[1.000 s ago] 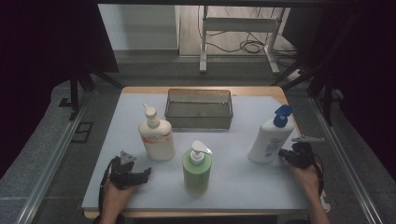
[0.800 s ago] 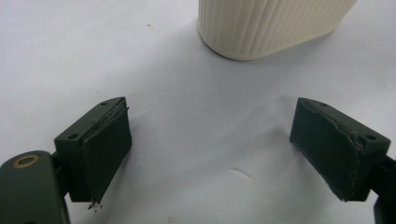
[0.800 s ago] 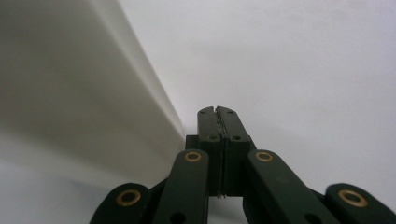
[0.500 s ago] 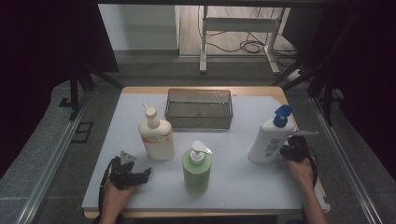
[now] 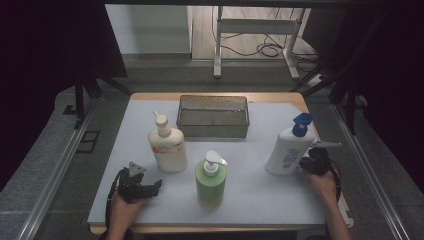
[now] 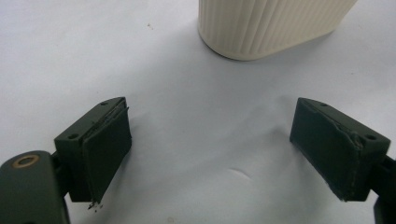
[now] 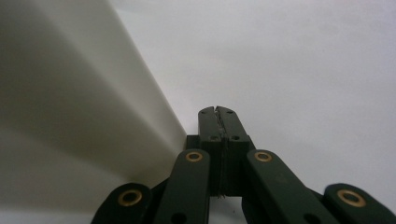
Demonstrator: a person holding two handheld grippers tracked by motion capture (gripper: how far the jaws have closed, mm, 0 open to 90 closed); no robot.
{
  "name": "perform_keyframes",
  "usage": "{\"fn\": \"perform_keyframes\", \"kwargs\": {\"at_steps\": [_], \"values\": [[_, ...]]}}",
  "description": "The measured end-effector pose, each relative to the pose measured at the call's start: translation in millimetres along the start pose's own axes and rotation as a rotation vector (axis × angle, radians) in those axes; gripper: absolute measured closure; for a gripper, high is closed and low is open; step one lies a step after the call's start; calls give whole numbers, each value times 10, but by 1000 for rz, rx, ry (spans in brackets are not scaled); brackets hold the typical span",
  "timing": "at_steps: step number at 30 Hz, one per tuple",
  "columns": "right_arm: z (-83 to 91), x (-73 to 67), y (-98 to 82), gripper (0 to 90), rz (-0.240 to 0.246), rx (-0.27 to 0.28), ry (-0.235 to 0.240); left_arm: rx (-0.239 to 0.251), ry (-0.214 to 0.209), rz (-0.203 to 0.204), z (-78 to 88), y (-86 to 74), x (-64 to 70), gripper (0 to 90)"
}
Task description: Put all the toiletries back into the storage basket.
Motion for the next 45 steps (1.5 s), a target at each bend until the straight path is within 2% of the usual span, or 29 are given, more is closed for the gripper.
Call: {"fn": "perform_keyframes", "kwargs": {"at_steps": [14,25,35,45], "values": [[94,-93,-103,896,9,4,-2,0,0,0,0,0,0,121],[165,-194,-182,895,36,4,-5,0,0,0,0,0,0,121],[232,-328,-260,895,67,2,-1,0,0,0,0,1,0,121],[294,-452,-338,894,72,0,7,-1,0,0,-1,1,0,121]]}}
Point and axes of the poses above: each handheld gripper's, and its own axes: z roughly backward along the jaws, y roughly out of its top, x roughly to its right, the point moved 5 cm from there along -z, roughly forward along the jaws, and after that the axes turned 5 degrees about -y, right-handed, at the moved point
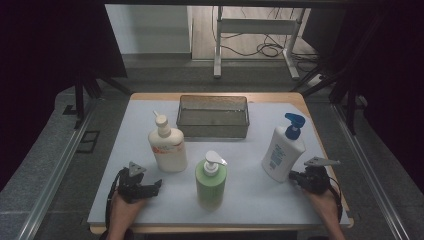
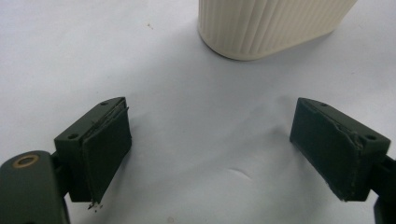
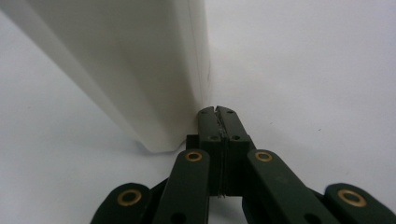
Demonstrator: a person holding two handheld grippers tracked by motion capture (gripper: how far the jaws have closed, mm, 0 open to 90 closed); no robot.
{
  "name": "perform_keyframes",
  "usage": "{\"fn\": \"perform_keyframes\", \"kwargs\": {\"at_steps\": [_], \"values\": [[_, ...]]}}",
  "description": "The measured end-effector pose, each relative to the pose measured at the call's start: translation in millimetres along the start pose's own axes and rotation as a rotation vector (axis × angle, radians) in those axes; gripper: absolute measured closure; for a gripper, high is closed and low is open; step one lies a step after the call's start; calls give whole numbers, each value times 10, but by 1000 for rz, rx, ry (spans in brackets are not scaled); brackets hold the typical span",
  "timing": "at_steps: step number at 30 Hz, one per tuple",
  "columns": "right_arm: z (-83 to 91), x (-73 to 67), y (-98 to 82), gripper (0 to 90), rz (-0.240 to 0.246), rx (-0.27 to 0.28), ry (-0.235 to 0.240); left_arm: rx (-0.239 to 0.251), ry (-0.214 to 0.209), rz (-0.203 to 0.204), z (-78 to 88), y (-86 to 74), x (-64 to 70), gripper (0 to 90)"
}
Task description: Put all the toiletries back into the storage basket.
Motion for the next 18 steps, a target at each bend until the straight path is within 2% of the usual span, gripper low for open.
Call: {"fn": "perform_keyframes", "kwargs": {"at_steps": [6,11,14,18], "values": [[22,-53,-23,893,11,-1,6,-1,0,0,-1,1,0,121],[35,-40,-26,864,5,-5,11,0,0,0,0,1,0,121],[73,-49,-33,861,-8,-7,10,0,0,0,0,1,0,121],[156,-65,-48,851,-1,11,7,0,0,0,-1,1,0,121]]}}
Point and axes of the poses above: each handheld gripper's, and its own axes: z roughly backward along the jaws, y roughly out of its top, x roughly to its right, the point moved 5 cm from there along -z, roughly forward along the jaws, and after that the axes turned 5 degrees about -y, right-handed, at the moved point
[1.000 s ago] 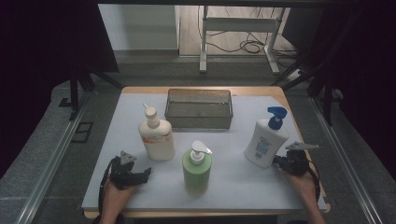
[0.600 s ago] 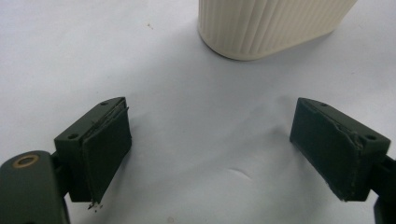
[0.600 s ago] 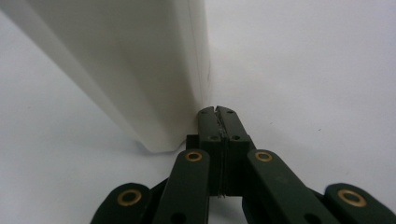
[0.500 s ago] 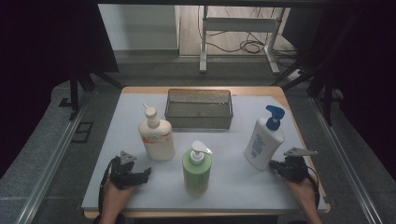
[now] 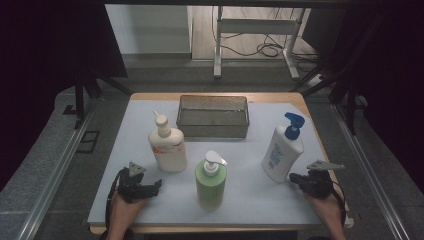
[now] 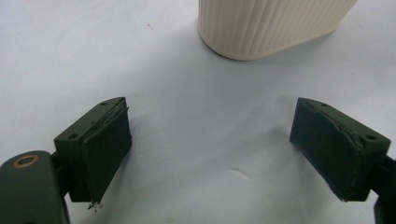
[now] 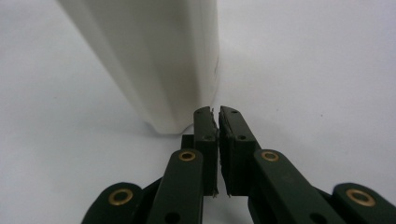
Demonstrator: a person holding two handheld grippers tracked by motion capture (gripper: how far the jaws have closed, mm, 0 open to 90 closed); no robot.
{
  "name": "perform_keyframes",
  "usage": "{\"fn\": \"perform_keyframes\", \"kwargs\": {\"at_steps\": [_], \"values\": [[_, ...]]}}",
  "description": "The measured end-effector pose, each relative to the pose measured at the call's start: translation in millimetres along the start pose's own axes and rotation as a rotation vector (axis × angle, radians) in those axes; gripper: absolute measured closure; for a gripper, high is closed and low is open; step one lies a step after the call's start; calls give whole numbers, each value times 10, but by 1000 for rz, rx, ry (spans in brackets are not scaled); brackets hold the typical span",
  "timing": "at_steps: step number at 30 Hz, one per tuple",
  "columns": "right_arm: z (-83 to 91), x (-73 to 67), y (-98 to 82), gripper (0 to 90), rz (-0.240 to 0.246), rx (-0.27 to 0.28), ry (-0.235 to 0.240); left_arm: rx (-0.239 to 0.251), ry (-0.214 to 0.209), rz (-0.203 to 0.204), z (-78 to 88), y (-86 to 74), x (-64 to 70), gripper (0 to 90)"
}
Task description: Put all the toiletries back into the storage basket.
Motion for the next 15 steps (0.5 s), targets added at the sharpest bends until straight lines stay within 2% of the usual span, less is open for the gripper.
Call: {"fn": "perform_keyframes", "kwargs": {"at_steps": [9,15], "values": [[182,-76,-48,771,-2,27,2,0,0,0,0,0,0,121],[244,-161,-36,599,6,28,7,0,0,0,0,0,0,121]]}}
Point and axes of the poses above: each handheld gripper's, and its own axes: z roughly backward along the jaws, y roughly out of its top, x roughly to its right, the point moved 5 cm from there along -z, roughly forward along the jaws, and after that the axes turned 5 degrees about -y, right-handed, at the moved point
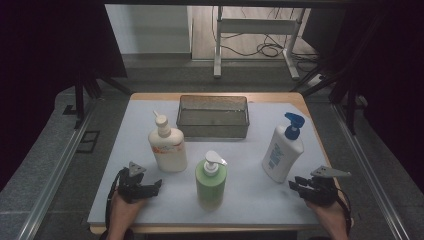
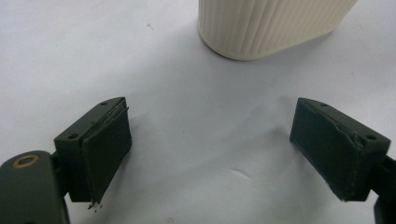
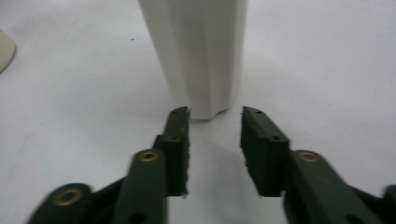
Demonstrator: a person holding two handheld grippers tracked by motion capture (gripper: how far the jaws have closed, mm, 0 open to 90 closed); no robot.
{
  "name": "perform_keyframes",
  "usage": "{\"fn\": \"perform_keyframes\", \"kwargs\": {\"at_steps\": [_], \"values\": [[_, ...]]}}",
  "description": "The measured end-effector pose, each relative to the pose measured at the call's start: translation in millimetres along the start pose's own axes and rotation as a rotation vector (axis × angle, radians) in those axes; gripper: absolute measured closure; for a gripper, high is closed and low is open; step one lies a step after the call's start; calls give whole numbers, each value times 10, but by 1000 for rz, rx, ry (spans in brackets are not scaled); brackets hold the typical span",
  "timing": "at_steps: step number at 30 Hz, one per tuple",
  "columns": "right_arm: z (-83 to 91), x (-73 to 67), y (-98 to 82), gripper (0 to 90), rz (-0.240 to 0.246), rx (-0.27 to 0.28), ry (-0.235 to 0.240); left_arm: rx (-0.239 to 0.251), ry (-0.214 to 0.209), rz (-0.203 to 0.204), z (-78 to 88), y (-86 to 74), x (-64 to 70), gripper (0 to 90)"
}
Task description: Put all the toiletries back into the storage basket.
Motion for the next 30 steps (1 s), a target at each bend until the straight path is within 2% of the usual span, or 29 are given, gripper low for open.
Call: {"fn": "perform_keyframes", "kwargs": {"at_steps": [4,10,18,22,30], "values": [[9,-36,32,486,6,-2,7,0,0,0,0,0,0,121],[23,-110,98,393,24,9,22,0,0,0,0,0,0,121],[71,-155,258,326,53,42,21,2,1,0,0,-2,1,121],[80,-157,331,275,49,50,15,2,1,0,0,-2,1,121],[115,-141,472,233,39,72,5,2,1,0,0,-2,1,121]]}}
Point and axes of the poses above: each handheld gripper's, and its own axes: z roughly backward along the jaws, y roughly out of its top, x roughly to its right, the point moved 5 cm from there along -z, roughly forward along the jaws, and after that the axes turned 5 degrees about -y, right-handed, at the moved point
